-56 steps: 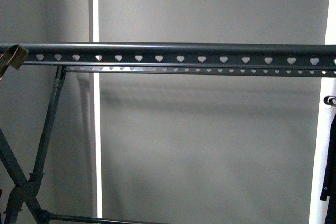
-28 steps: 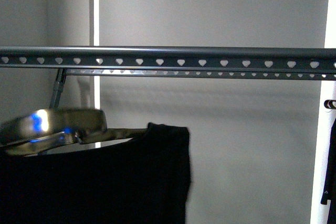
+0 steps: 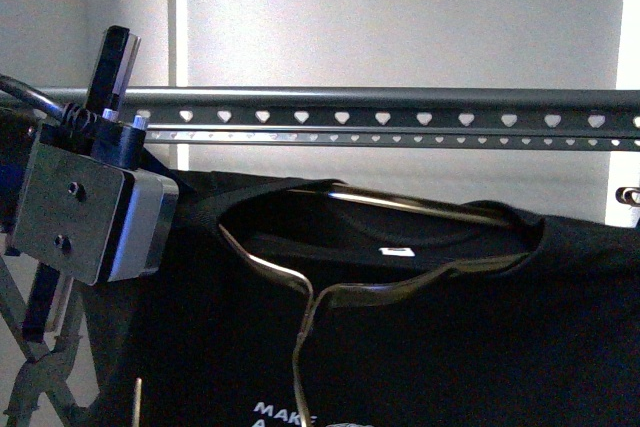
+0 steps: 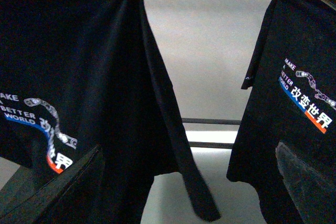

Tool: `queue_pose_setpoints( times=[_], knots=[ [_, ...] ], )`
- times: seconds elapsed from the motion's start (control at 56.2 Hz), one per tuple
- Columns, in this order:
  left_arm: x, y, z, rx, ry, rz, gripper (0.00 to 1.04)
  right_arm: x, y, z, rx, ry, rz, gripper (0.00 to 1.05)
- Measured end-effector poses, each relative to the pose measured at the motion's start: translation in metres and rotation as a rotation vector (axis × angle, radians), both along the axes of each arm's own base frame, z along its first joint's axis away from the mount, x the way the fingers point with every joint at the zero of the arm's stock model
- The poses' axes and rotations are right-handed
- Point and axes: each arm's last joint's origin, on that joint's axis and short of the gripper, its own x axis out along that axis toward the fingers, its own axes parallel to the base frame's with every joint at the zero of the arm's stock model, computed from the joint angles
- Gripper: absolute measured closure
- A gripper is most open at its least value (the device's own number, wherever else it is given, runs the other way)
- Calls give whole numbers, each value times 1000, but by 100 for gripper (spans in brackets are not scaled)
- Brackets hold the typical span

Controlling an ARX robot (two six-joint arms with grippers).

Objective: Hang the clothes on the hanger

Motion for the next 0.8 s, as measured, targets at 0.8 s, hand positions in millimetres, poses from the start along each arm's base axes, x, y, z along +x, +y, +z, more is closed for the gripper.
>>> queue_pose_setpoints(
  times=[0.8],
  knots=[
    [0, -2, 0, -11, 7, -5, 100, 25, -20, 60, 123, 276, 198, 7]
  ],
)
